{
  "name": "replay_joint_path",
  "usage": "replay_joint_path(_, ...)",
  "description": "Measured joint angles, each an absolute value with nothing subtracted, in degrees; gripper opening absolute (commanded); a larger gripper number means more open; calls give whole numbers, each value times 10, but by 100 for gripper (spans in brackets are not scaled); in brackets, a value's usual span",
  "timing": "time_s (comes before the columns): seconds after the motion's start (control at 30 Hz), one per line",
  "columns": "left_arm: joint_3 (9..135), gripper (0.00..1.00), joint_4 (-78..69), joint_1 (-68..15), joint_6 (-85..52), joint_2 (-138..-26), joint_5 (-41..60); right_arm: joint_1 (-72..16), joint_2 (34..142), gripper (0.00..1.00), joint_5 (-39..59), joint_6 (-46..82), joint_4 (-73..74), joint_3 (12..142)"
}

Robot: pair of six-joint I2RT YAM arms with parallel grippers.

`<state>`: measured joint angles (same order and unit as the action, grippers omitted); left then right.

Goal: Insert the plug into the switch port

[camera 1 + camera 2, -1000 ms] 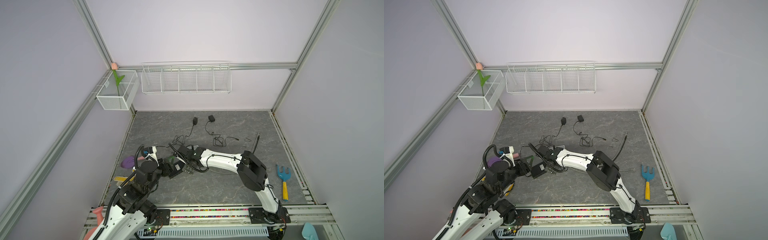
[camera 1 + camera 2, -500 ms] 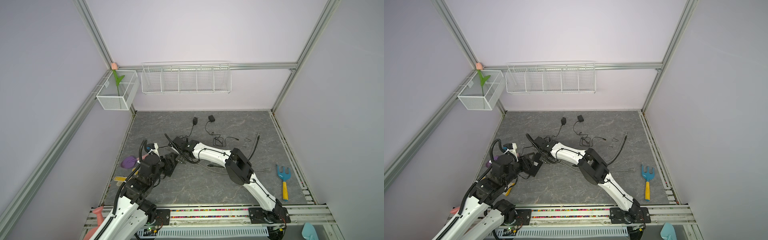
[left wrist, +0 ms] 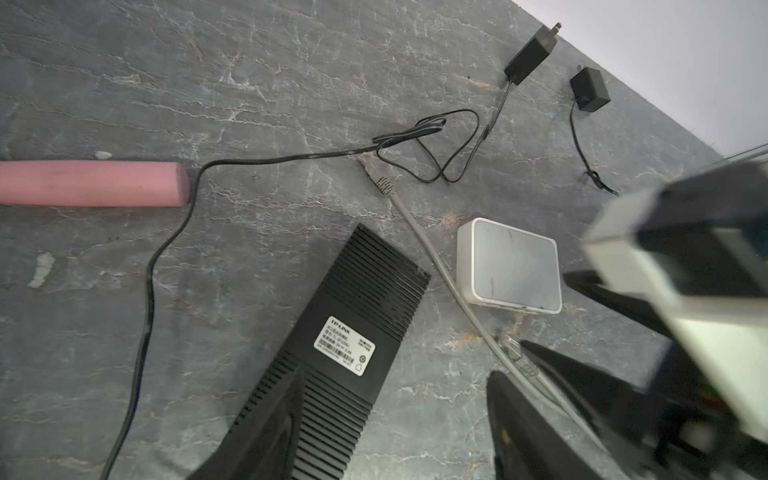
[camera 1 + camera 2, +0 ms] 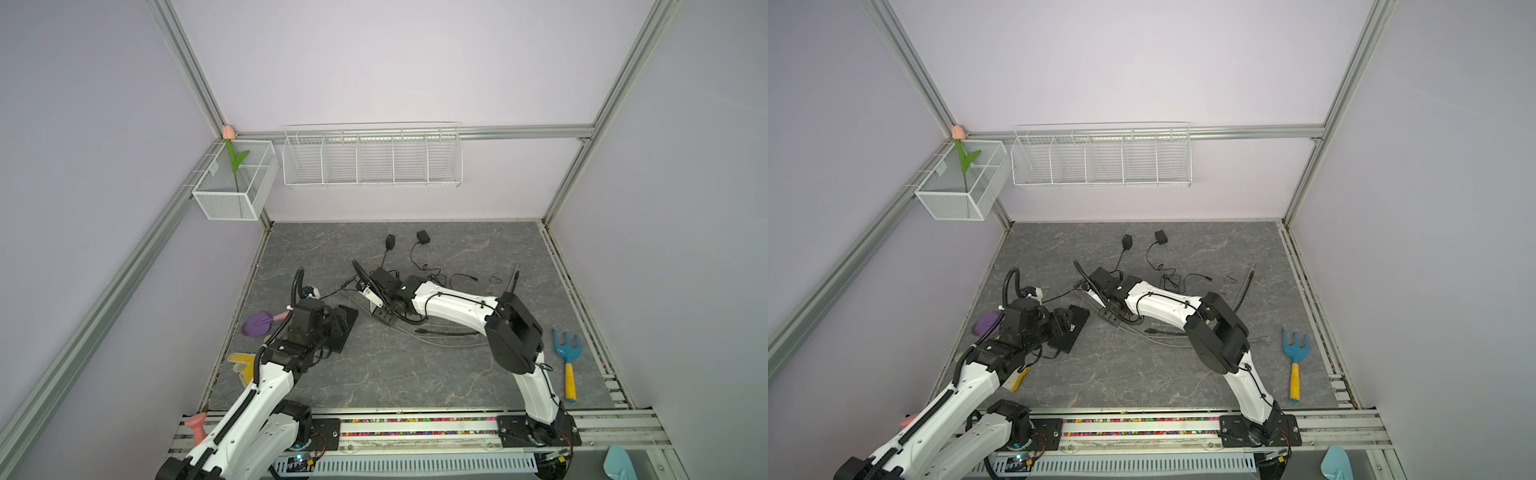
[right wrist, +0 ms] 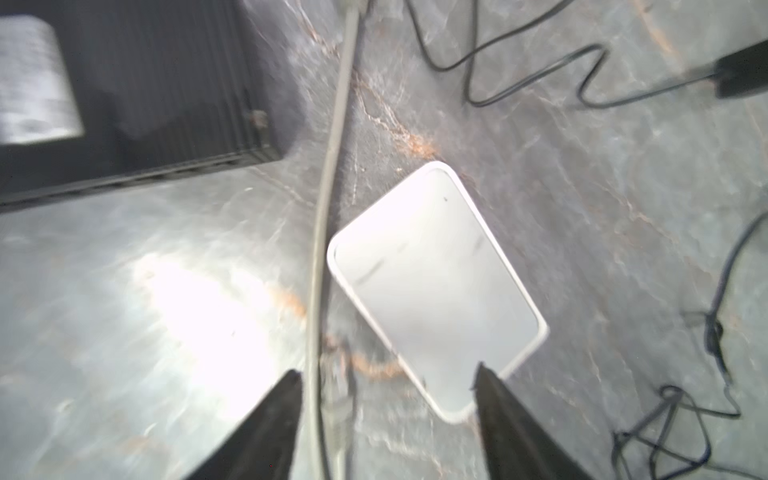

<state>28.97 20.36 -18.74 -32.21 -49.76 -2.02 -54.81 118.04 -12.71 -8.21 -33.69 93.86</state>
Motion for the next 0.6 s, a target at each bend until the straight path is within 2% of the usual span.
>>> replay_joint_path(0.1,289,69,182,-156,-319,-513,-5,-540,1143,55,-107,-85,-322,905)
replay_joint_path(0.23,289,69,158,-122,-314,-540,16,-536,1154,47,-86,-91,-320,901)
replay_joint_path(0.43,289,69,148,-114,-311,-561,32,-536,1219,48,-50,-91,-327,943)
replay_joint_path(0.6,289,69,152,-104,-312,-528,35,-540,1264,48,-26,-90,-348,1003)
